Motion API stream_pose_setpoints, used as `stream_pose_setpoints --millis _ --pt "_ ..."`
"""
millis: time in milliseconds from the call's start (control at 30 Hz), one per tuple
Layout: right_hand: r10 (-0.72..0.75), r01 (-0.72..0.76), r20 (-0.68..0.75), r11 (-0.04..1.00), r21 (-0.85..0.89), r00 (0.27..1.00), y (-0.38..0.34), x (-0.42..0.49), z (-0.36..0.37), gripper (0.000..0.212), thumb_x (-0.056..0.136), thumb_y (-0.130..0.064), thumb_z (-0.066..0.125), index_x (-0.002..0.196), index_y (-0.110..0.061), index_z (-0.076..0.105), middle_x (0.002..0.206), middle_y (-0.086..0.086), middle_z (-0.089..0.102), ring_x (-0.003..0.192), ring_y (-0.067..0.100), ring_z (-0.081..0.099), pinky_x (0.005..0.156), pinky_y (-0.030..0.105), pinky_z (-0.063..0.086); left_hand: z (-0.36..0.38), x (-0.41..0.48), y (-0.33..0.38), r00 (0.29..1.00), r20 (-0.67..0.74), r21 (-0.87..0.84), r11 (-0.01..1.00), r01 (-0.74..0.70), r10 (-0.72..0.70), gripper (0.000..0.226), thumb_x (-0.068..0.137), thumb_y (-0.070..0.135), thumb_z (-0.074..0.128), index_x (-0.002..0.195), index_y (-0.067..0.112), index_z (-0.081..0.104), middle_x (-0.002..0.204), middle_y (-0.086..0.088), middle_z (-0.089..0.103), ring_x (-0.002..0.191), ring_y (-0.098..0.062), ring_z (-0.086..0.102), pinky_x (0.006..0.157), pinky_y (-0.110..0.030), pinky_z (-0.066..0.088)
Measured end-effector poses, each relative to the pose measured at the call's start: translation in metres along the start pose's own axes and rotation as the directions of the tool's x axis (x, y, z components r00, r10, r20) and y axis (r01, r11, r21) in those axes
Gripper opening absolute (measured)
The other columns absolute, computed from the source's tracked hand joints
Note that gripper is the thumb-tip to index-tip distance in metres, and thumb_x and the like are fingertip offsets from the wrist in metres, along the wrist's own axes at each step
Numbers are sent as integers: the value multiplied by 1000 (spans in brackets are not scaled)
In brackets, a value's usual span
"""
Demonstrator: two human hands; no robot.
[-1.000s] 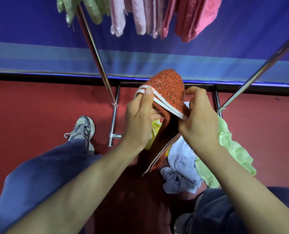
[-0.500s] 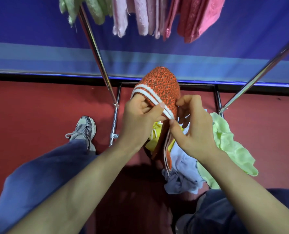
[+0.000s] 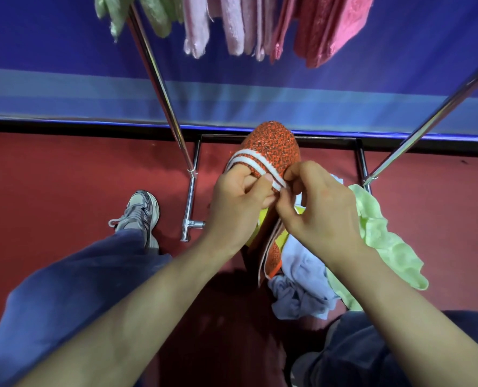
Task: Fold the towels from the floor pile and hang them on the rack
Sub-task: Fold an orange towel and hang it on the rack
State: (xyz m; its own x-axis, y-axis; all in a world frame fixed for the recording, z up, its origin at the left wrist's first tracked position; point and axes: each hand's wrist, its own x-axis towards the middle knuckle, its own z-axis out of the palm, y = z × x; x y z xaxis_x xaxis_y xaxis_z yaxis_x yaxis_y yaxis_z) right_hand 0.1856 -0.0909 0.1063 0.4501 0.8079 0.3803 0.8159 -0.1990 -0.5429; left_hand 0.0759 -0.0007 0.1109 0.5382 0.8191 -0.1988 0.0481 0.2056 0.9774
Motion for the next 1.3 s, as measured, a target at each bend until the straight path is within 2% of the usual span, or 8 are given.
stream_pose_setpoints --millis 267,500,633,767,867,1000,1200,1300 --pt "-70 79 -135 995 63 988 0 2 -3 15 78 -2 66 93 -8 68 80 1 64 66 16 57 62 30 47 2 5 -5 999 -52 -49 999 -1 -2 34 90 17 57 100 -16 54 94 -47 54 86 -39 66 76 -36 62" --pt "-188 174 68 970 170 980 4 1 1 26 82 -5 56 101 -7 73 77 1 61 65 16 55 63 31 49 -1 5 -2 997 -52 -31 998 52 -54 22 94 5 59 94 -15 51 81 -20 54 82 -28 59 73 -38 62" --pt "-11 -21 88 937 349 996 2 10 -10 31 74 0 52 85 -13 78 76 -2 70 66 10 61 66 31 50 -8 6 2 999 32 64 997 34 -36 55 77 33 71 94 -16 53 84 -16 55 79 -30 53 71 -68 51" --pt "362 -303 -23 812 499 932 11 23 -21 17 80 -12 57 81 -20 71 80 -5 69 73 14 63 72 32 51 -13 -2 8 972 223 118 992 53 -79 64 72 36 71 95 -19 47 71 -22 50 73 -33 48 57 -69 43" --pt "571 -629 307 534 566 761 17 32 -29 23 87 -38 62 81 -16 70 78 -6 67 73 9 61 73 25 49 -16 -8 10 930 343 148 985 84 -131 66 72 36 72 97 -19 46 75 -21 50 75 -32 43 65 -52 36" --pt "382 -859 784 53 510 489 8 30 -32 43 92 -32 53 123 -6 67 113 12 73 95 24 70 83 32 55 -17 -11 10 914 373 203 975 88 -160 67 73 35 72 112 -13 49 78 -39 54 76 -33 47 63 -62 39" --pt "309 -899 851 31 437 424 9 29 -36 36 92 -22 57 121 -1 66 112 15 73 88 23 72 73 30 59 -19 -11 9 904 393 193 976 96 -167 53 76 22 71 126 17 54 97 -39 60 79 -47 62 72 -71 47" --pt "326 -832 774 81 549 542 10 27 -35 36 88 -4 60 121 8 62 116 22 69 92 29 69 84 36 58 -19 -10 12 886 393 164 967 196 -246 63 76 11 67 135 21 46 108 -32 66 93 -54 66 79 -71 53"
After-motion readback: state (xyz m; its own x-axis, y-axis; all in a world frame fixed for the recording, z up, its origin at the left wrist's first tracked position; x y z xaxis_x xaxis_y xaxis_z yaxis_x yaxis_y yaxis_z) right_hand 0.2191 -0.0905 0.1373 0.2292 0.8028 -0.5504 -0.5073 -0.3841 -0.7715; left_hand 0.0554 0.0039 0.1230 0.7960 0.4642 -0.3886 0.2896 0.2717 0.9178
